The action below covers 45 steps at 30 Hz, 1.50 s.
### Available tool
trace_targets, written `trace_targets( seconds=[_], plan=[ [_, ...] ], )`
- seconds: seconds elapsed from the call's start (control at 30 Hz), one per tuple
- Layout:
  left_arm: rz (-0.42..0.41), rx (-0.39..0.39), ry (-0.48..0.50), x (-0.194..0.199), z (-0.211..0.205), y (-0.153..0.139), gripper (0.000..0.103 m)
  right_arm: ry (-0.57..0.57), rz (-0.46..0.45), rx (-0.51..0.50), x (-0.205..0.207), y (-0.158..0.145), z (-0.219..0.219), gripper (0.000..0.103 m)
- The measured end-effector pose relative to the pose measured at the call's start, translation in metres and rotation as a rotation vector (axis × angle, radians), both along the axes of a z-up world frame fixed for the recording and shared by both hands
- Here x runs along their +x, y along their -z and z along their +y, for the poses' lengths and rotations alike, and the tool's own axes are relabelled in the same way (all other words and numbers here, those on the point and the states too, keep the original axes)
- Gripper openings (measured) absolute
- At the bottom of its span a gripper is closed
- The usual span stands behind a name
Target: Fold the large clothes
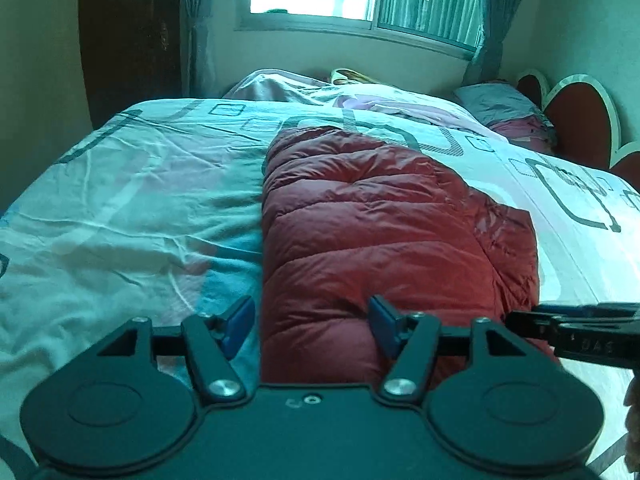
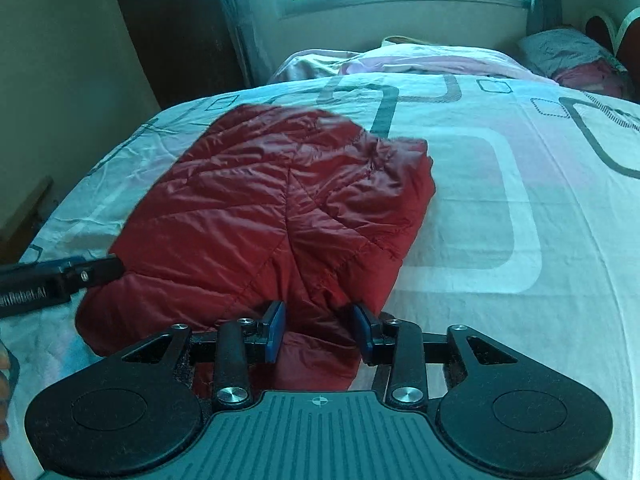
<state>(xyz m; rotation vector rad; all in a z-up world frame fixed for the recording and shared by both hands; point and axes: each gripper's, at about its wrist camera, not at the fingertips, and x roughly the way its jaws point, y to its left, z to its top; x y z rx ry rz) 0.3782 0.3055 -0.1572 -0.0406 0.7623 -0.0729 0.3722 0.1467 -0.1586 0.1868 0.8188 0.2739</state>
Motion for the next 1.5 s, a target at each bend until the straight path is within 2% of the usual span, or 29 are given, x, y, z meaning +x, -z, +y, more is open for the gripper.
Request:
trace_targets(
  seconds=[0.07,0.1,0.27,0.33,0.4,0.53,0.7,0.73,0.8,0.93,1.17,1.3,1.5],
  plan=[
    [-0.002,0.001,-0.022,-0.005,-0.002,-0.003,0.072,0.002,-0.021,-0.015,-0.004,-0.006,0.000,0.058],
    [-0.003,-0.002,-0.035,-0.009,-0.003,-0.005,0.073,0.003,-0.025,-0.015,-0.007,-0.008,0.000,0.058],
    [-0.011,-0.002,-0.078,-0.037,-0.010,-0.022,0.099,0.013,-0.070,0.031,-0.039,-0.027,-0.011,0.059],
    [-0.020,0.030,-0.086,-0.055,-0.017,-0.029,0.102,0.001,-0.089,0.035,-0.058,-0.036,-0.013,0.061],
    [-0.025,0.074,-0.098,-0.073,-0.025,-0.037,0.103,-0.017,-0.114,0.041,-0.080,-0.046,-0.015,0.069],
    [-0.020,0.147,-0.110,-0.115,-0.039,-0.055,0.103,-0.046,-0.172,0.036,-0.126,-0.067,-0.017,0.071],
    [-0.074,0.085,-0.088,-0.179,-0.047,-0.084,0.103,-0.071,-0.244,0.030,-0.191,-0.095,-0.023,0.074],
    [-0.076,0.091,-0.096,-0.191,-0.051,-0.090,0.103,-0.071,-0.259,0.028,-0.205,-0.101,-0.025,0.075],
    [-0.089,0.103,-0.104,-0.214,-0.057,-0.099,0.103,-0.072,-0.286,0.026,-0.228,-0.109,-0.029,0.084],
    [-0.094,0.097,-0.153,-0.244,-0.062,-0.115,0.103,-0.070,-0.325,-0.005,-0.269,-0.124,-0.032,0.086],
    [-0.093,0.086,-0.185,-0.270,-0.058,-0.129,0.103,-0.047,-0.368,0.003,-0.306,-0.140,-0.037,0.086],
    [-0.119,0.118,-0.188,-0.278,-0.062,-0.132,0.103,-0.028,-0.384,0.010,-0.315,-0.145,-0.037,0.087],
    [-0.112,0.099,-0.182,-0.283,-0.063,-0.134,0.103,-0.017,-0.383,0.019,-0.319,-0.146,-0.039,0.087]
  ],
)
